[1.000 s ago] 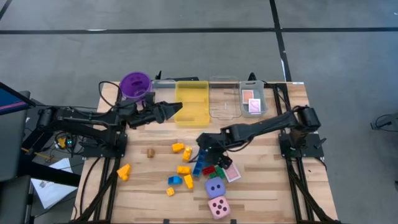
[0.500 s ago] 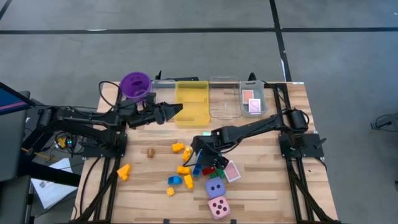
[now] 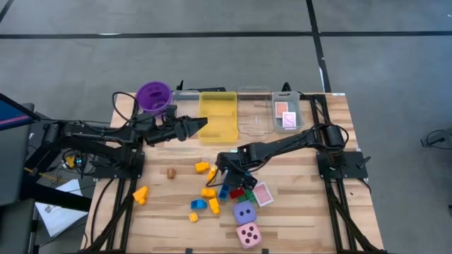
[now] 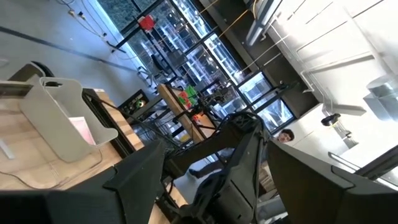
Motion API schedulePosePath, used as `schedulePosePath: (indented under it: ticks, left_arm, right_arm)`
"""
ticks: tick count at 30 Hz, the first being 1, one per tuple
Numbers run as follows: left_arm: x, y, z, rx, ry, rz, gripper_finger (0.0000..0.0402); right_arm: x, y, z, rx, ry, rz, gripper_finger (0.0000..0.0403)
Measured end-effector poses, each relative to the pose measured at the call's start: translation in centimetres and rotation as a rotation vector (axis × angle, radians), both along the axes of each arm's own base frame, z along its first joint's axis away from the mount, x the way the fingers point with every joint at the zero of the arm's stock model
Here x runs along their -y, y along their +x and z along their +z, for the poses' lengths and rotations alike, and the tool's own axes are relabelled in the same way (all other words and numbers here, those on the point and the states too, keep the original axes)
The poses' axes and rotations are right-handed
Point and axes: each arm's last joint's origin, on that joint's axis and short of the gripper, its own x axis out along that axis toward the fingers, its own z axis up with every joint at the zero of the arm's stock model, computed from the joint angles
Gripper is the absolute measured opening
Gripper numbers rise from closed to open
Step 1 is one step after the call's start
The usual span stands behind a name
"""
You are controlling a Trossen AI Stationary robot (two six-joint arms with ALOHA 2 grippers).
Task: Pick & Place Toys
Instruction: Put the big blue game piece into the white bin
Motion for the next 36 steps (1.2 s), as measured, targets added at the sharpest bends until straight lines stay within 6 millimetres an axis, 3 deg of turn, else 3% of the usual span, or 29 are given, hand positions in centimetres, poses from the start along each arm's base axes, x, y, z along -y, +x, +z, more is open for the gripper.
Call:
schedulePosePath:
  ticks: [11, 22, 36]
  left_arm:
    - [0.0, 0.0, 0.0, 0.005, 0.0, 0.0, 0.0278]
    - [0.0, 0.0, 0.0, 0.005, -0.001, 0.0, 0.0278]
    - [0.0, 0.0, 0.0, 0.007, -0.007, -0.001, 0.0278]
  right_arm:
    - [0.6, 0.3, 0.1, 0.037, -0.008, 0.009, 0.0323]
    - [2.7, 0.1, -0.8, 0.026, -0.01, -0.037, 0.0317]
    - [2.0, 0.0, -0.9, 0.024, 0.032, 0.02, 0.0317]
